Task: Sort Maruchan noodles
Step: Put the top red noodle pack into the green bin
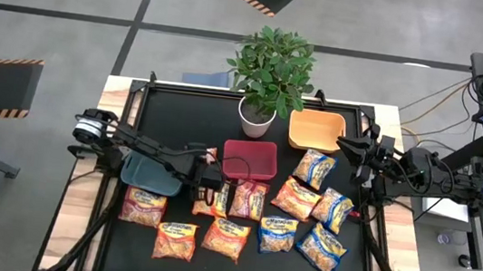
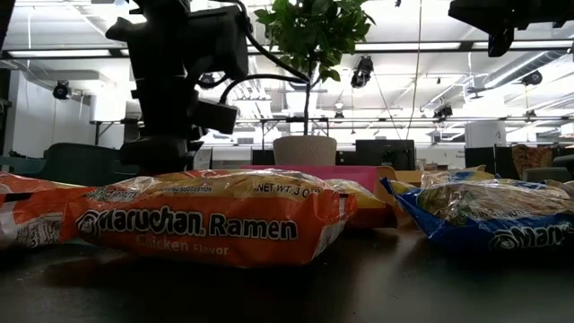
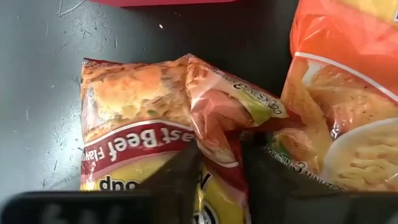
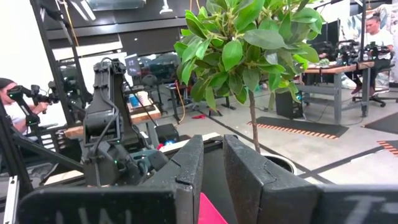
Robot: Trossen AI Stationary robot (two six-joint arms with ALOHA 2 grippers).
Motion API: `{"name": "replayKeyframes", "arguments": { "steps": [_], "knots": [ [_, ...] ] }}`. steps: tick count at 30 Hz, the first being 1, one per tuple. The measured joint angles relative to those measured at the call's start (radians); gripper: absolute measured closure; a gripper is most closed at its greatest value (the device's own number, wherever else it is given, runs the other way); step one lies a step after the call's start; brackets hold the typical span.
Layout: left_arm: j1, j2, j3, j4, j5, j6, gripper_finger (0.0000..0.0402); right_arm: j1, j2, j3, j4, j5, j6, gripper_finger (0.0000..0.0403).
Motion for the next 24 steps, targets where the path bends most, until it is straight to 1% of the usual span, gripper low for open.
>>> {"name": "replayKeyframes", "arguments": {
  "steps": [2, 3, 4, 7, 10, 16, 20, 24],
  "knots": [
    [0.0, -0.007, 0.0, 0.0, -0.016, -0.001, 0.0372, 0.0, 0.0, 0.0, 0.0, 0.0, 0.0, 0.0351],
    [0.0, -0.012, 0.0, -0.001, -0.024, -0.005, 0.0385, 0.0, 0.0, 0.0, 0.0, 0.0, 0.0, 0.0351],
    [0.0, -0.017, 0.001, -0.001, -0.035, -0.01, 0.0391, 0.0, 0.0, 0.0, 0.0, 0.0, 0.0, 0.0351],
    [-0.001, -0.032, 0.011, -0.007, -0.067, -0.005, 0.0397, 0.0, 0.0, 0.0, 0.0, 0.0, 0.0, 0.0351],
    [-0.002, -0.063, 0.024, -0.006, -0.073, 0.006, 0.04, 0.0, 0.0, 0.0, 0.0, 0.0, 0.0, 0.0351],
    [-0.002, -0.178, 0.032, -0.003, -0.134, 0.001, 0.0401, 0.0, 0.0, 0.0, 0.0, 0.001, 0.0, 0.0351],
    [-0.002, -0.277, 0.032, 0.002, -0.19, -0.054, 0.0401, 0.0, 0.0, 0.0, 0.0, 0.001, 0.0, 0.0351],
    [-0.002, -0.382, 0.033, 0.008, -0.252, -0.149, 0.0401, 0.0, 0.0, 0.0, 0.0, 0.002, 0.0, 0.0351]
  ]
}}
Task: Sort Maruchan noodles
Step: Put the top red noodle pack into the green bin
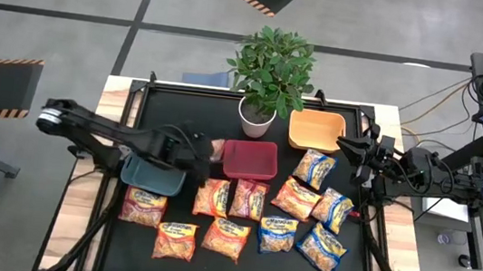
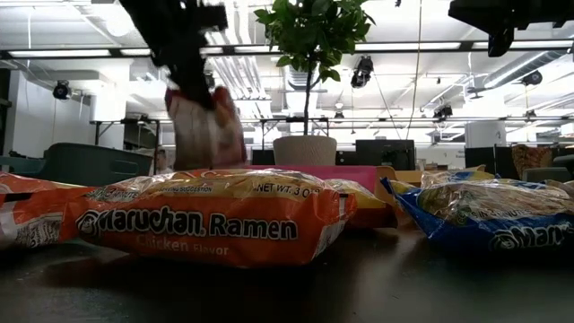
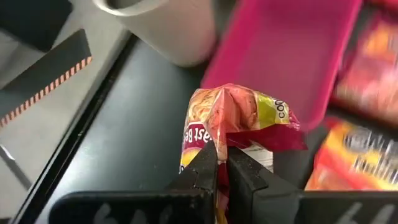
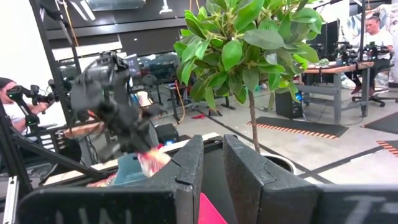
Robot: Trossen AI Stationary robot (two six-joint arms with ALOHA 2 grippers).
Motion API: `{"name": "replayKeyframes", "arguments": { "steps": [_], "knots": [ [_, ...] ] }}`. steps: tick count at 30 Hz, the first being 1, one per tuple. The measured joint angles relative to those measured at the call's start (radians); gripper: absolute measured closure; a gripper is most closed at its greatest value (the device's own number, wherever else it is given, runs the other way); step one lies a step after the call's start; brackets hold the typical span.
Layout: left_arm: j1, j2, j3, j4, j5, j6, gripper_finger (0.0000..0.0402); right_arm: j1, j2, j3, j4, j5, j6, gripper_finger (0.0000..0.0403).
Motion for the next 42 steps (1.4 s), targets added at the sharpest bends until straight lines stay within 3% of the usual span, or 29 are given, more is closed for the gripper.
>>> {"name": "replayKeyframes", "arguments": {
  "steps": [13, 21, 27, 42],
  "knots": [
    [0.0, -0.357, 0.002, -0.087, -0.046, -0.413, 0.0401, 0.0, 0.0, 0.0, 0.0, 0.0, 0.0, 0.0351],
    [-0.001, -0.48, 0.002, -0.383, 0.165, -0.761, 0.0401, 0.0, 0.0, 0.0, -0.001, 0.0, 0.0, 0.0351],
    [-0.035, -0.476, 0.002, -0.394, 0.27, -0.863, 0.0401, 0.0, 0.0, 0.0, -0.007, 0.0, 0.0, 0.0351],
    [-0.106, -0.281, -0.016, -0.436, 0.318, -1.058, 0.0401, 0.0, 0.0, 0.0, -0.023, 0.0, 0.001, 0.0351]
  ]
}}
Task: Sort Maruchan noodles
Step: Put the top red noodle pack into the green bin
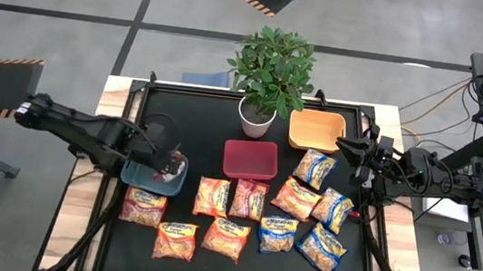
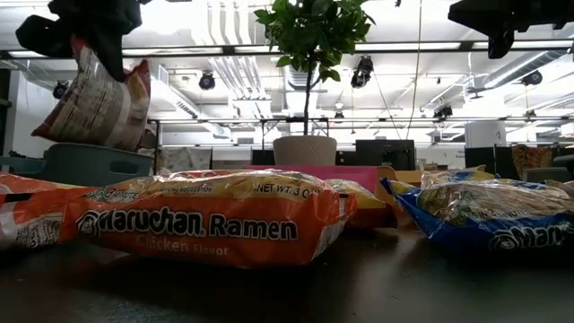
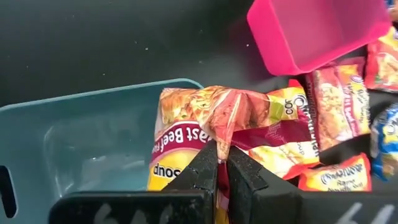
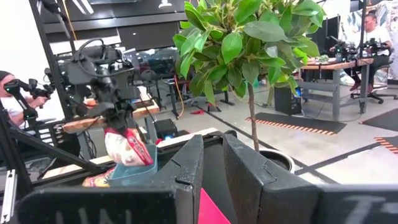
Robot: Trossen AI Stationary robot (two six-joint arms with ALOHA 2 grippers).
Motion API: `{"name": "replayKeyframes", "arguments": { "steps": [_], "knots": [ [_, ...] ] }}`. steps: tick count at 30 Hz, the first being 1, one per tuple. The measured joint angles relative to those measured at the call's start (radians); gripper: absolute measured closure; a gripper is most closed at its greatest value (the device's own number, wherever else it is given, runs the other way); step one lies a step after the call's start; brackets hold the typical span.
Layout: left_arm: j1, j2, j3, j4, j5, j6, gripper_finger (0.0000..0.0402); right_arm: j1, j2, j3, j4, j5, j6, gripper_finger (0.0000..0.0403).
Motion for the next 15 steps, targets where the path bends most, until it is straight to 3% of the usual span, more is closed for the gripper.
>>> {"name": "replayKeyframes", "arguments": {
  "steps": [15],
  "knots": [
    [-0.02, 0.168, 0.0, -0.007, 0.018, -0.102, 0.0401, 0.0, 0.0, 0.0, 0.0, -0.002, 0.001, 0.0351]
  ]
}}
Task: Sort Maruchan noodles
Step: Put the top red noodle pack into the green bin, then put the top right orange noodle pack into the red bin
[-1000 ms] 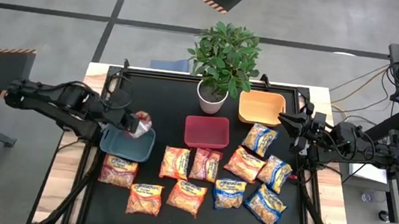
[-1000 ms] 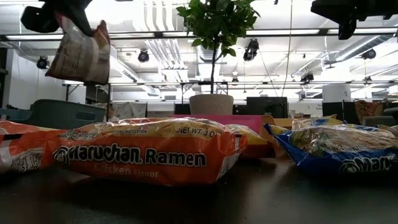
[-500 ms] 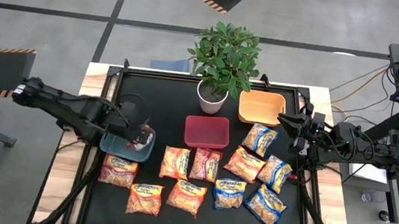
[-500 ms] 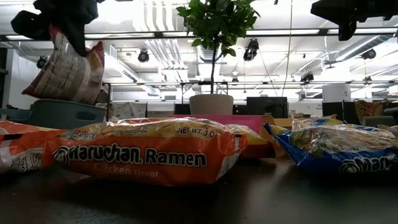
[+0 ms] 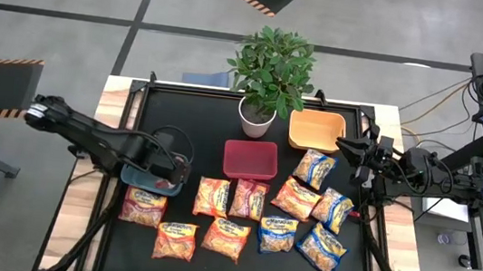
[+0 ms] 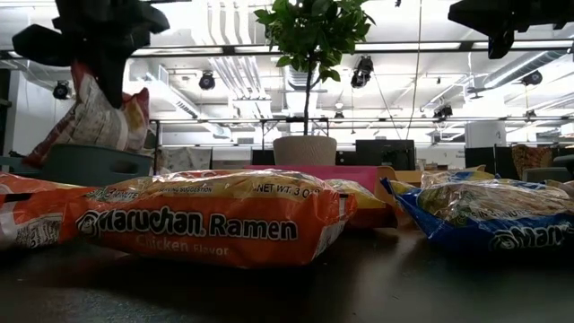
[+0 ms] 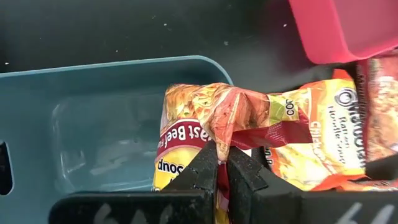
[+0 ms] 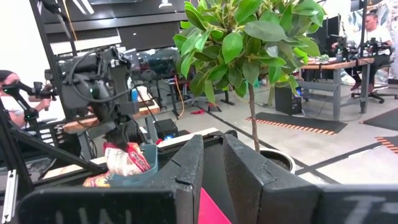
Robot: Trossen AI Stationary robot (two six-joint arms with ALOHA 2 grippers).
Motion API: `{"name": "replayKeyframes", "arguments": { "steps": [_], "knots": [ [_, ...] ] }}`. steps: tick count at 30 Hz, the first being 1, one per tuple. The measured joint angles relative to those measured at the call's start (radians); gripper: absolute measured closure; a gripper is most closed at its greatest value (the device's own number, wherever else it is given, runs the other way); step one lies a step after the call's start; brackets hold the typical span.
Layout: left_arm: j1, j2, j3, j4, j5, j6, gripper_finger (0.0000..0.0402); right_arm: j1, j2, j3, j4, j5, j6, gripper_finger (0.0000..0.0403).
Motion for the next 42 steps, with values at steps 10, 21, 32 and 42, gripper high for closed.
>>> {"name": "replayKeyframes", "arguments": {
  "steps": [10, 21, 32, 42],
  "knots": [
    [0.0, 0.081, 0.0, 0.0, -0.004, -0.011, 0.0401, 0.0, 0.0, 0.0, 0.0, 0.0, 0.001, 0.0351],
    [0.0, 0.114, -0.001, -0.026, -0.009, -0.017, 0.0401, 0.0, 0.0, 0.0, 0.0, 0.0, 0.001, 0.0351],
    [-0.007, 0.112, -0.001, -0.047, -0.037, -0.027, 0.0349, 0.0, 0.0, 0.0, 0.0, 0.0, 0.0, 0.0351],
    [-0.009, 0.102, 0.074, -0.032, -0.099, 0.197, 0.0265, 0.0, 0.0, 0.0, 0.0, 0.0, 0.0, 0.0351]
  ]
}}
